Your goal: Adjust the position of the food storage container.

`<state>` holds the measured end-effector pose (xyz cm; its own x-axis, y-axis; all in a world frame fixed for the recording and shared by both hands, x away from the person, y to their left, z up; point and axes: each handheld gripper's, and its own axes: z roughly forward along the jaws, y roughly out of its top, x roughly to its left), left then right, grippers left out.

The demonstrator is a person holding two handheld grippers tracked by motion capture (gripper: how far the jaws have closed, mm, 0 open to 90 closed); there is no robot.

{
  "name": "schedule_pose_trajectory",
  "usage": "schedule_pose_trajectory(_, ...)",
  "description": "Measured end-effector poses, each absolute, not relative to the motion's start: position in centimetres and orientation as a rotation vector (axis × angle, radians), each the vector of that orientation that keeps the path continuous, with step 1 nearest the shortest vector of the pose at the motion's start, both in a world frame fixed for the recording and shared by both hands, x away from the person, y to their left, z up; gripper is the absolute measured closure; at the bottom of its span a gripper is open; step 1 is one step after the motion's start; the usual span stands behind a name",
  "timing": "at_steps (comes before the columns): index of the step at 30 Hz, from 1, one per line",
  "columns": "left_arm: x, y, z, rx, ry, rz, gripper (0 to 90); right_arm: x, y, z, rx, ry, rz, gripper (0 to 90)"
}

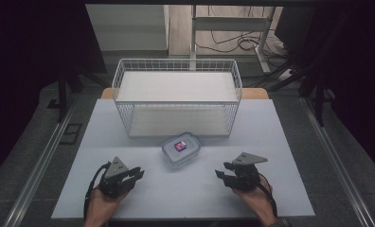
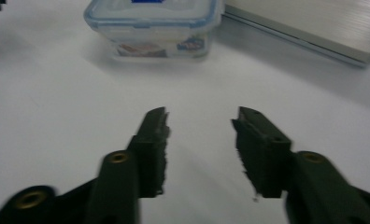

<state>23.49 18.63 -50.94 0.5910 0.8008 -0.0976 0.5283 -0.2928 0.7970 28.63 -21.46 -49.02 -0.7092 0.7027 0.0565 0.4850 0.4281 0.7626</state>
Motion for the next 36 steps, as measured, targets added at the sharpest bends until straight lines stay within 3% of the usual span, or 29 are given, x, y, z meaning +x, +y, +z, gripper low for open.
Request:
schedule_pose_trajectory(5,25.0,17.8,-50.7,1.958,1.044,0.389,89.8,31.1,-19.6,-48.6,0.988,2.444,1.160,80.4)
schedule_pose_trajectory(6,25.0,17.8,-50.7,1.958,1.044,0.389,89.9,31.1,-19.6,-48.6,0.988,2.444,1.160,80.4)
schedule_pose_trajectory(7,25.7,17.4,-50.7,1.954,1.048,0.399,90.0,32.2,-18.6,-48.5,0.956,2.444,1.155,89.1)
schedule_pose_trajectory(18,29.1,14.3,-51.7,2.015,1.087,0.466,90.0,37.9,-15.2,-48.4,0.989,2.397,1.099,89.6)
schedule_pose_trajectory(23,30.7,12.9,-52.7,2.042,1.116,0.456,90.0,40.7,-14.3,-50.0,1.036,2.409,1.062,89.4)
schedule_pose_trajectory(36,32.2,12.5,-53.3,2.047,1.164,0.422,90.0,38.6,-14.8,-50.4,1.053,2.477,1.099,89.5)
